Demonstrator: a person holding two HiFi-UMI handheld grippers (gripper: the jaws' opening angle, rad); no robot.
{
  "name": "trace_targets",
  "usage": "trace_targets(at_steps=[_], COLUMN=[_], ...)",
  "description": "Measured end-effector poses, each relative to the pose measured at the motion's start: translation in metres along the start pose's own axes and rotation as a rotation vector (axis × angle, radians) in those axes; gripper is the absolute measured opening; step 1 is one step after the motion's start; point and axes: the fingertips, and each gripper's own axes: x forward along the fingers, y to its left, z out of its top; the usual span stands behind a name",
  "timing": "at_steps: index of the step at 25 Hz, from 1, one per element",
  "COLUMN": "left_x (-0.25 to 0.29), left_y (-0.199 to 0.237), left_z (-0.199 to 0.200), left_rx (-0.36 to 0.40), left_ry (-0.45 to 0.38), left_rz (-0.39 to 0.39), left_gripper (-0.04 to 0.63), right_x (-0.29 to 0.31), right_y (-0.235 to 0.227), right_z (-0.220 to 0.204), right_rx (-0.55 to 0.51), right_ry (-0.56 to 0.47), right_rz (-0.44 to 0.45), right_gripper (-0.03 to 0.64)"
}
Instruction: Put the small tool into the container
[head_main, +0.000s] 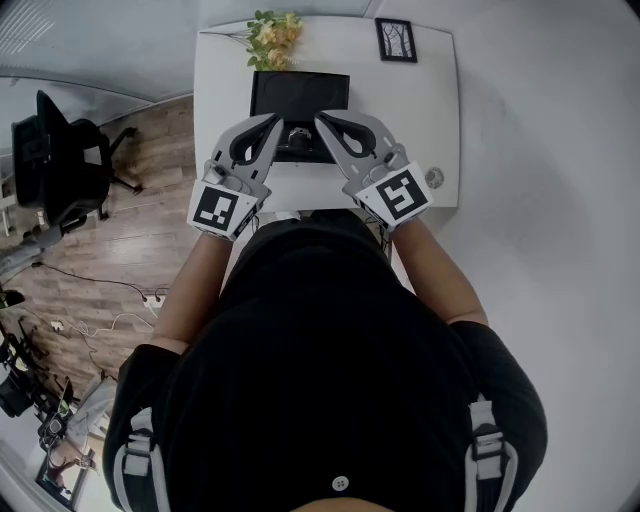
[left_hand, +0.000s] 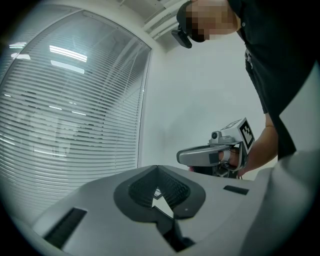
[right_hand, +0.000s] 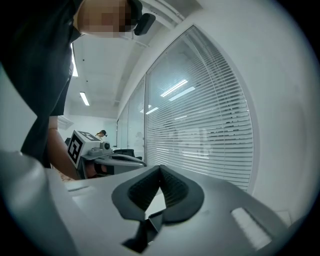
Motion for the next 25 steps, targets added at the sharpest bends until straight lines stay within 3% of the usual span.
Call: trace_targets(at_steps=[25], left_x=[0.0095], left_y=[-0.0030], left_z=[0.0000], left_rx=[0.009], left_ry=[0.006], left_rz=[-0.021], left_gripper=[0.008], right_x=[-0.0016], right_y=[-0.0054], right_z=[-0.0088], right_rx=[0.002], right_ry=[0.042], right_rz=[0.005], right_gripper=[0.011])
